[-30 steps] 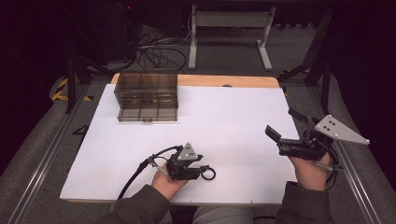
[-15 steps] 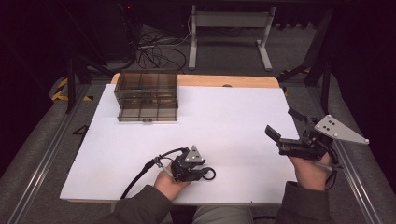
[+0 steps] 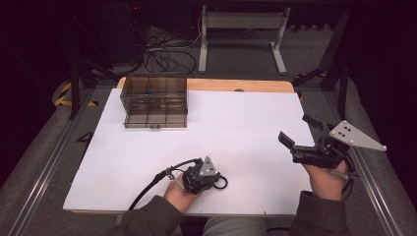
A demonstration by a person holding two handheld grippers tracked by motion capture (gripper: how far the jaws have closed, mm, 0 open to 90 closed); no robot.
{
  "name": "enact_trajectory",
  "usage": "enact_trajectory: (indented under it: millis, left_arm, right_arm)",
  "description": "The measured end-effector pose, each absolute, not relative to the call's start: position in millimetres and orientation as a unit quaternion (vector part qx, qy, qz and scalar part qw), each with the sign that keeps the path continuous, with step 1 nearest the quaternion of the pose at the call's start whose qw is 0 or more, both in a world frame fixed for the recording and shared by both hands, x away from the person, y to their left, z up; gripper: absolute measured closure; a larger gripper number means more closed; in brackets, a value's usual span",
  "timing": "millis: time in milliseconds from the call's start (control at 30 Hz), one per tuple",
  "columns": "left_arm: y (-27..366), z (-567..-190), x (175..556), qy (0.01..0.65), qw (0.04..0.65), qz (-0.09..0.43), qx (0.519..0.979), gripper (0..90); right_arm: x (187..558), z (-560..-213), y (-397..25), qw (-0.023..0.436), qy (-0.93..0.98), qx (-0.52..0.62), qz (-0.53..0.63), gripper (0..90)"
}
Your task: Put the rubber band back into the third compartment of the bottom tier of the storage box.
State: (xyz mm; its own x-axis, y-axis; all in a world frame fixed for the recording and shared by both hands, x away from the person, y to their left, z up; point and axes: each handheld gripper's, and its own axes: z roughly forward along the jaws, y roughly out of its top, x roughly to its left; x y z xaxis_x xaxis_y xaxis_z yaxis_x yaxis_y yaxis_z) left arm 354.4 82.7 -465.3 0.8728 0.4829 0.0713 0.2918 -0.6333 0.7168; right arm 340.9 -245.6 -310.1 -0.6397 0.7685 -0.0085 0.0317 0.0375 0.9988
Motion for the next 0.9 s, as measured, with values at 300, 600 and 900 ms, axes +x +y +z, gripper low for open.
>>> enact_trajectory:
  millis: [300,600,900]
  left_arm:
    - [85.7,-454.9,353.4,0.216,0.376,0.146,0.889,86.0]
    - [97.6,-441.1,356.8,0.231,0.4,0.161,0.872,86.0]
    - [108.3,-429.4,363.9,0.238,0.415,0.176,0.86,86.0]
  right_arm:
    - [342.2,-311.3,-244.2,0.293,0.66,0.304,0.622,2.1]
    - [341.9,-311.1,-242.8,0.293,0.66,0.302,0.622,2.1]
    - [342.1,-311.5,-242.3,0.292,0.661,0.302,0.622,2.1]
